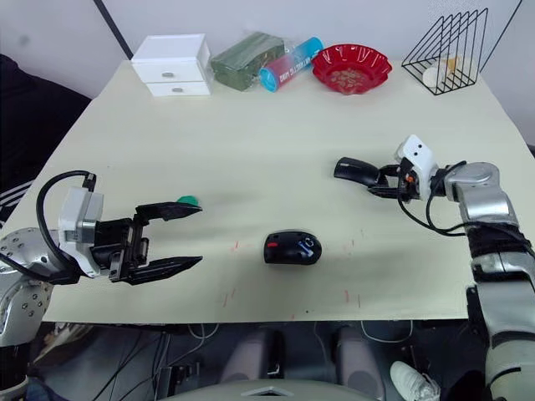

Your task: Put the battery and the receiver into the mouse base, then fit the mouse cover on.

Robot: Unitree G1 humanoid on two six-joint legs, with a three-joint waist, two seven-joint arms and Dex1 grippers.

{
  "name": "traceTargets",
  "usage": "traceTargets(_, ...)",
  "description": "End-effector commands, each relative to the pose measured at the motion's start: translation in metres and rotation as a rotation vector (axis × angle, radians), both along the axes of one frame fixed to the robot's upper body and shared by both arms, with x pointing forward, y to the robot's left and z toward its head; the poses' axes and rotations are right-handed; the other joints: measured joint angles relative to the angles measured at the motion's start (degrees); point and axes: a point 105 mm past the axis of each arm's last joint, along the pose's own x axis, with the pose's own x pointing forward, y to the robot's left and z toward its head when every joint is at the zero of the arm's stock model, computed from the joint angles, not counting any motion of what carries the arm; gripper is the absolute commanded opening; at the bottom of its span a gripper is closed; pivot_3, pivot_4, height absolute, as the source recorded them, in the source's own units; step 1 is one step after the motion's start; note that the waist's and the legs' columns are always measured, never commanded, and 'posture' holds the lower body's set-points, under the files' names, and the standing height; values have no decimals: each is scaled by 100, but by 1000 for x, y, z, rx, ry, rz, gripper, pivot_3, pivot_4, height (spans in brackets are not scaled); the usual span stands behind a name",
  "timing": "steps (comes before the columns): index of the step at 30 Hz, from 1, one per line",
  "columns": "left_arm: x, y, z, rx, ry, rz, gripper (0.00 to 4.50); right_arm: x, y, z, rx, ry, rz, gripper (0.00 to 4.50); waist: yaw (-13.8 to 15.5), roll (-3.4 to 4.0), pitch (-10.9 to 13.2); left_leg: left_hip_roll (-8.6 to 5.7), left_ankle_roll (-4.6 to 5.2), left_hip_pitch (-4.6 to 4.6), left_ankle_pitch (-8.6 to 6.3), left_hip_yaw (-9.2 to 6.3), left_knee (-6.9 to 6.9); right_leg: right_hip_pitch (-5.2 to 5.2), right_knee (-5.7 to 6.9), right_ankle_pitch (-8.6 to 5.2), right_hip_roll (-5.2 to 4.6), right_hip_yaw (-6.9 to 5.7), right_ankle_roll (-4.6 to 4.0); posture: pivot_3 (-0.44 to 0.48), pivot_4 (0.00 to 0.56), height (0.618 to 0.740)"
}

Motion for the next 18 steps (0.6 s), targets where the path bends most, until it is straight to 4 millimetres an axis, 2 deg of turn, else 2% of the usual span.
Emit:
traceTargets(1,0,4,5,39,-35,-33,4500,-18,10,23,6,-55,62,2764,-1,-1,0,0,0,0,0,1,0,-1,1,0,0,1,0,0,150,740)
traceTargets(6,2,7,4,67,-30,-74,4500,-39,27,28,-37,-54,107,2764,-11,-3,2,0,0,1,0,7,1,-4,3,0,0,6,1,0,150,740)
traceTargets(10,3,6,3,95,-27,-127,4500,-64,49,29,-91,-35,176,2764,3,-5,4,0,0,-3,0,6,1,-11,5,0,2,6,1,0,150,740)
traceTargets(18,7,7,2,120,-25,-173,4500,-96,85,32,-150,4,249,2764,4,-21,12,0,0,-14,0,5,1,-22,5,0,1,6,1,0,150,740)
